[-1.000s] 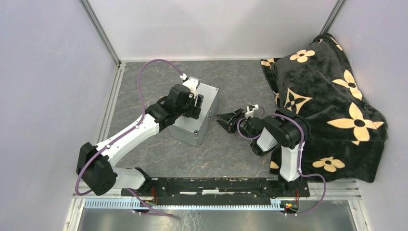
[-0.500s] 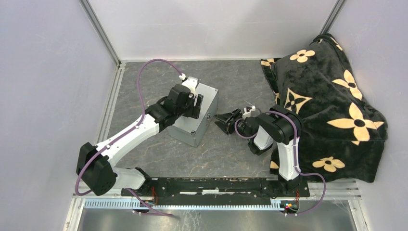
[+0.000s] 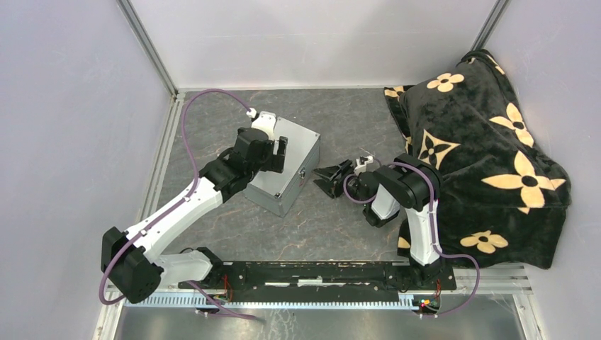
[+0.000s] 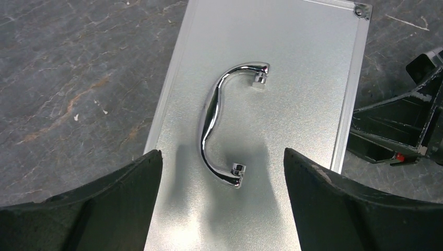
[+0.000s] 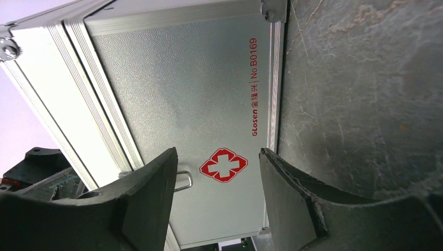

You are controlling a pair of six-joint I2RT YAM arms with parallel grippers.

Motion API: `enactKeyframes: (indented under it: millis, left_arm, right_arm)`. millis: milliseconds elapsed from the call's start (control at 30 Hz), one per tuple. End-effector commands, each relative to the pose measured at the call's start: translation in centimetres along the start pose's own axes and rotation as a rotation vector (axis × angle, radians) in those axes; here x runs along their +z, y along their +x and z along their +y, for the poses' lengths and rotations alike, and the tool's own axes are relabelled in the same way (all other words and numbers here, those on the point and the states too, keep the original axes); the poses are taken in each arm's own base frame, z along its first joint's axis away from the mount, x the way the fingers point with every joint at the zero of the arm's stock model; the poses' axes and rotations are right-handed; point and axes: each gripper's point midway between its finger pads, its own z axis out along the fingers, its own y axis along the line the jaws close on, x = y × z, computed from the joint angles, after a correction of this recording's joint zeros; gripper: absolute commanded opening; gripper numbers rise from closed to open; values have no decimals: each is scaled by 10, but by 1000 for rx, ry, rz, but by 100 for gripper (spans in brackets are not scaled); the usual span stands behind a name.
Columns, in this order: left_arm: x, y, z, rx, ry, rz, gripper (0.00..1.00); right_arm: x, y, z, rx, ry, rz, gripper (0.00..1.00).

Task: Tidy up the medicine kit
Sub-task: Close the medicine box at the center of the board.

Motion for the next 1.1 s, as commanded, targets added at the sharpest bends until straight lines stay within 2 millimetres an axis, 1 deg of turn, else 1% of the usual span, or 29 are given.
enactKeyframes:
  millis: [0,167,300,467,567,700,767,867,1000,1067]
  left_arm:
    - [-2,-6,17,22,-75,-30,92]
    - [1,11,29,22,-150,56,100]
    - [2,26,33,15,-155,101,100]
    - [4,43,36,22,-160,152,100]
    - [4,47,38,22,-164,163,100]
    - [6,53,38,22,-160,170,100]
    - [9,57,37,25,-157,183,99]
    - [13,60,36,28,-150,201,96]
    - [14,60,36,20,-141,203,94]
    - [15,60,36,15,-134,203,93]
  right_arm:
    - [-17,12,107,-113,-462,34,66]
    - [-11,17,119,-130,-505,62,66]
    - [0,19,125,-138,-527,91,66]
    - [12,22,128,-147,-540,124,66]
    - [15,20,128,-148,-544,137,66]
    - [8,17,111,-128,-487,109,66]
    - [2,17,106,-122,-475,94,67]
    - [-7,17,107,-122,-480,79,68]
    - [-16,21,118,-175,-504,67,70]
    - [-17,23,124,-194,-523,73,71]
